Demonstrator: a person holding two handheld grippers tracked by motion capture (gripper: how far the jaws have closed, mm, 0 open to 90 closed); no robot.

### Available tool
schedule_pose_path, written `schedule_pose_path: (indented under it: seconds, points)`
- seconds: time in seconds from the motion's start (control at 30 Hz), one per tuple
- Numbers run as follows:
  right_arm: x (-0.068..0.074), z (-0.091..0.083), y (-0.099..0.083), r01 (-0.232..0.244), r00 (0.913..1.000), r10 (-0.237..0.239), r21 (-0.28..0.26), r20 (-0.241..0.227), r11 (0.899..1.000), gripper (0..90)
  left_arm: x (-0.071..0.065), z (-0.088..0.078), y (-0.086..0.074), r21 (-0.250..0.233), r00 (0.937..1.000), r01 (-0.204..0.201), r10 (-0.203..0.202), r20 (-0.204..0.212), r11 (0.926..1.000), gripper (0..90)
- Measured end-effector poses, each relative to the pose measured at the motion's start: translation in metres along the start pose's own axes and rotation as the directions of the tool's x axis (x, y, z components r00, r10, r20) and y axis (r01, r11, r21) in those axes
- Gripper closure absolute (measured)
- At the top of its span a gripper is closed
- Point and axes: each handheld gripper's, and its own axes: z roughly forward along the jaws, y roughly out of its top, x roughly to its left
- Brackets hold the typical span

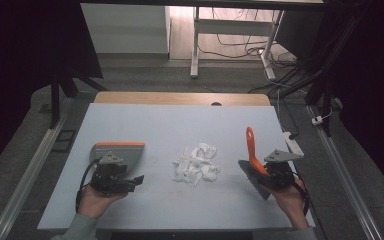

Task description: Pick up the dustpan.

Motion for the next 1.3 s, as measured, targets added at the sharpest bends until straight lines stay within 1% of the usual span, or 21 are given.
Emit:
schedule_pose_path:
  seconds: [0.13, 0.17, 0.2, 0.23, 0.27, 0.3, 0.37, 0.47, 0.67, 0.73, 0.93, 1.03, 1.1, 1.13, 1.17, 1.27, 1.3]
  points:
    - [0.001, 0.001, 0.001, 0.003, 1.0, -0.003, 0.008, -0.008, 1.0, 71.4, 0.003, -0.002, 0.002, 0.01, 0.9997, 0.019, -0.019, -0.015, 0.9998, 24.9]
    - [0.001, 0.001, 0.001, 0.008, 0.9999, -0.008, 0.011, -0.009, 1.0, 71.3, 0.005, -0.002, 0.002, 0.01, 0.9995, 0.026, -0.025, -0.017, 0.9996, 24.8]
    - [0.001, 0.002, 0.002, 0.011, 0.9999, -0.011, 0.012, -0.008, 1.0, 71.4, 0.007, -0.003, 0.002, 0.019, 0.9991, 0.038, -0.037, -0.022, 0.9991, 24.6]
    - [0.002, 0.002, 0.002, 0.008, 0.9999, -0.008, 0.012, -0.009, 1.0, 71.3, 0.007, -0.003, 0.002, 0.019, 0.9991, 0.038, -0.037, -0.022, 0.9991, 24.2]
    - [0.002, 0.003, 0.002, 0.006, 0.9999, -0.006, 0.013, -0.01, 1.0, 71.4, 0.011, -0.004, 0.002, 0.021, 0.9984, 0.049, -0.048, -0.03, 0.9986, 24.1]
    - [0.002, 0.003, 0.002, 0.007, 0.9999, -0.006, 0.013, -0.01, 1.0, 71.4, 0.011, -0.004, 0.002, 0.021, 0.9984, 0.049, -0.048, -0.03, 0.9986, 24.0]
    - [0.003, 0.003, 0.002, 0.006, 0.9999, -0.006, 0.012, -0.013, 1.0, 71.4, 0.014, -0.005, 0.002, 0.024, 0.997, 0.068, -0.067, -0.039, 0.9974, 22.2]
    - [0.003, 0.003, 0.002, 0.011, 0.9998, -0.01, 0.014, -0.016, 1.0, 71.4, 0.019, -0.007, 0.002, 0.029, 0.9947, 0.091, -0.09, -0.049, 0.9954, 22.2]
    - [0.002, 0.003, 0.002, 0.006, 0.9998, -0.005, 0.011, -0.019, 1.0, 71.4, 0.027, -0.013, 0.0, 0.029, 0.9904, 0.128, -0.126, -0.057, 0.9914, 21.6]
    - [0.002, 0.004, 0.001, 0.007, 0.9998, -0.007, 0.014, -0.019, 1.0, 71.3, 0.028, -0.015, -0.001, 0.03, 0.9894, 0.132, -0.13, -0.065, 0.9908, 21.6]
    - [0.003, 0.005, 0.001, 0.008, 0.9998, -0.007, 0.013, -0.017, 1.0, 71.3, 0.033, -0.017, -0.003, 0.04, 0.9877, 0.146, -0.144, -0.061, 0.9884, 21.0]
    - [0.003, 0.005, 0.001, 0.01, 0.9998, -0.01, 0.014, -0.016, 1.0, 71.4, 0.038, -0.017, -0.006, 0.051, 0.9854, 0.16, -0.157, -0.067, 0.9858, 20.8]
    - [0.004, 0.006, 0.0, 0.013, 0.9998, -0.013, 0.017, -0.016, 1.0, 71.4, 0.042, -0.019, -0.009, 0.053, 0.9814, 0.179, -0.175, -0.078, 0.9823, 20.7]
    - [0.004, 0.007, 0.0, 0.013, 0.9998, -0.013, 0.018, -0.017, 1.0, 71.4, 0.045, -0.019, -0.013, 0.055, 0.9778, 0.197, -0.192, -0.084, 0.9789, 20.7]
    - [0.004, 0.007, 0.0, 0.014, 0.9998, -0.013, 0.019, -0.017, 1.0, 71.3, 0.045, -0.019, -0.013, 0.055, 0.9778, 0.197, -0.192, -0.084, 0.9789, 20.7]
    - [0.003, 0.007, 0.0, 0.012, 0.9998, -0.012, 0.02, -0.016, 1.0, 71.3, 0.048, -0.019, -0.018, 0.061, 0.9738, 0.215, -0.21, -0.088, 0.9746, 20.4]
    - [0.004, 0.007, 0.0, 0.011, 0.9998, -0.011, 0.021, -0.016, 1.0, 71.3, 0.05, -0.018, -0.02, 0.069, 0.971, 0.228, -0.221, -0.09, 0.9713, 20.1]
